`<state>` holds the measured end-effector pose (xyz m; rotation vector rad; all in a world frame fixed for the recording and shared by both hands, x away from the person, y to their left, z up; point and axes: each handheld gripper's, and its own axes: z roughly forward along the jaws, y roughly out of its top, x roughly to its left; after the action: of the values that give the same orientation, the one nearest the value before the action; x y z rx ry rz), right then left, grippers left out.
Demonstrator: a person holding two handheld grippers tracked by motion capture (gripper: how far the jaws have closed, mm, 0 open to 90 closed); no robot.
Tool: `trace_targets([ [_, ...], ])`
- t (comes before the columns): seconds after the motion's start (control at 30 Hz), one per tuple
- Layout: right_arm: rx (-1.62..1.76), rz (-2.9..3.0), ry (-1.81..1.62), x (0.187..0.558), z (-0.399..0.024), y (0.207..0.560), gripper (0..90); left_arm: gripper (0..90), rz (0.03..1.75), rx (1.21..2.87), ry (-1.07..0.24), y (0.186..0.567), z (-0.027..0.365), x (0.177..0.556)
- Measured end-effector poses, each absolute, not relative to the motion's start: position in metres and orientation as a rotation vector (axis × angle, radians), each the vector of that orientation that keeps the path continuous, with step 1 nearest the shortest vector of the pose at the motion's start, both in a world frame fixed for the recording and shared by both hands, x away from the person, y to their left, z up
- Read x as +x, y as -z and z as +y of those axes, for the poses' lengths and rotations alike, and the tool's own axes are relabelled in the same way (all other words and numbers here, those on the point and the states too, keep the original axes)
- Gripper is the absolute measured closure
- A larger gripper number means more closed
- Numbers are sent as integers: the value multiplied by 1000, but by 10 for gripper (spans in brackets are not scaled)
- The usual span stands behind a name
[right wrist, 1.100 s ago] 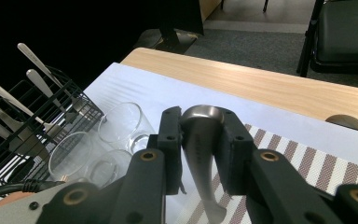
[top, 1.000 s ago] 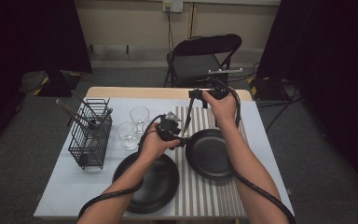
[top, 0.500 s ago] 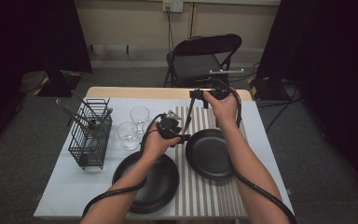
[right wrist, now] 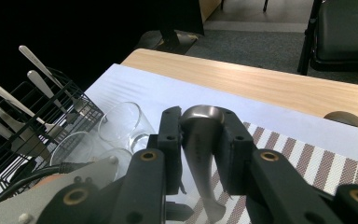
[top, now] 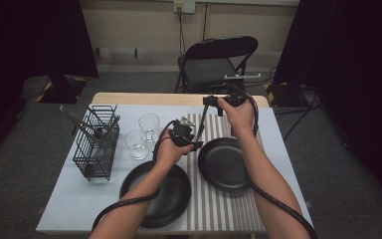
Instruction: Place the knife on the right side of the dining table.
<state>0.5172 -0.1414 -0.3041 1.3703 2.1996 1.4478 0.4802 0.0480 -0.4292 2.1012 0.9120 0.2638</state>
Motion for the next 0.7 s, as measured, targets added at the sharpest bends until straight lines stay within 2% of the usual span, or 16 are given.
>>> trace_targets([
  [0.7, 1387, 2192, -1462, 516, -148, 306, 737, 557, 933, 2121, -328, 434, 40, 495],
])
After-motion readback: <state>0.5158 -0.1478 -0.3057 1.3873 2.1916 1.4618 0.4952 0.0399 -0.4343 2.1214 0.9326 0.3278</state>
